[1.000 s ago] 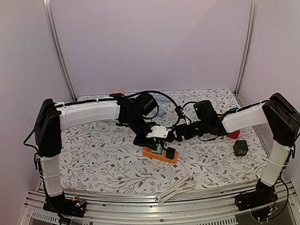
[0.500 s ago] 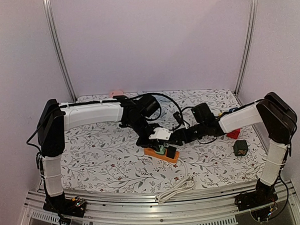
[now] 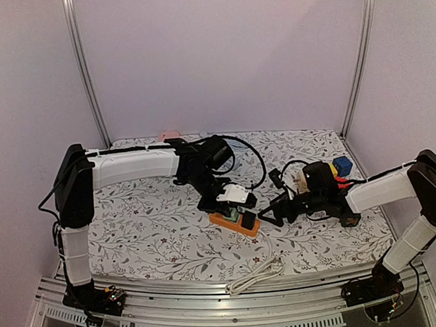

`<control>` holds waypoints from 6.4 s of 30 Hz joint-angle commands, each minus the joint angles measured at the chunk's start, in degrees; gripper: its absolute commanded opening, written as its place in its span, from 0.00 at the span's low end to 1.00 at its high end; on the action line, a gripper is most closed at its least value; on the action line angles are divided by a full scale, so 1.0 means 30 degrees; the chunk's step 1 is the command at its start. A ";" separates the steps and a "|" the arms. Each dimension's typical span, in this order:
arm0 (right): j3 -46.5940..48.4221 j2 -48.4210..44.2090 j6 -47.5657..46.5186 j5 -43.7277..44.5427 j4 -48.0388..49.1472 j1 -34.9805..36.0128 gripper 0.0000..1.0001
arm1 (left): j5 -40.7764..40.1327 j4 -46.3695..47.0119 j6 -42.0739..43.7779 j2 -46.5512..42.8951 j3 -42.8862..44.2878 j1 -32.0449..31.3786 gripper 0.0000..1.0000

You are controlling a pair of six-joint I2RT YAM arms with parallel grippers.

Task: Insert the plug
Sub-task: Insert the plug into the socket, then press the plug into the socket.

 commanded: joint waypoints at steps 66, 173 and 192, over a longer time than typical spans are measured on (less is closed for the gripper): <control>-0.3591 -0.6774 -0.2844 0.4590 0.1542 0.1311 0.99 | -0.2910 -0.6163 -0.4609 0.8546 0.2240 -0.0366 0.00; 2.0260 1.0655 -0.8889 0.8421 -2.2995 0.5871 0.00 | 0.1097 -0.2711 -1.1196 -0.6722 -0.7498 0.9439 0.76; 2.2447 0.8573 -0.7615 0.7780 -2.2710 0.5541 0.34 | 0.1208 -0.2657 -1.1194 -0.6506 -0.7393 0.9454 0.76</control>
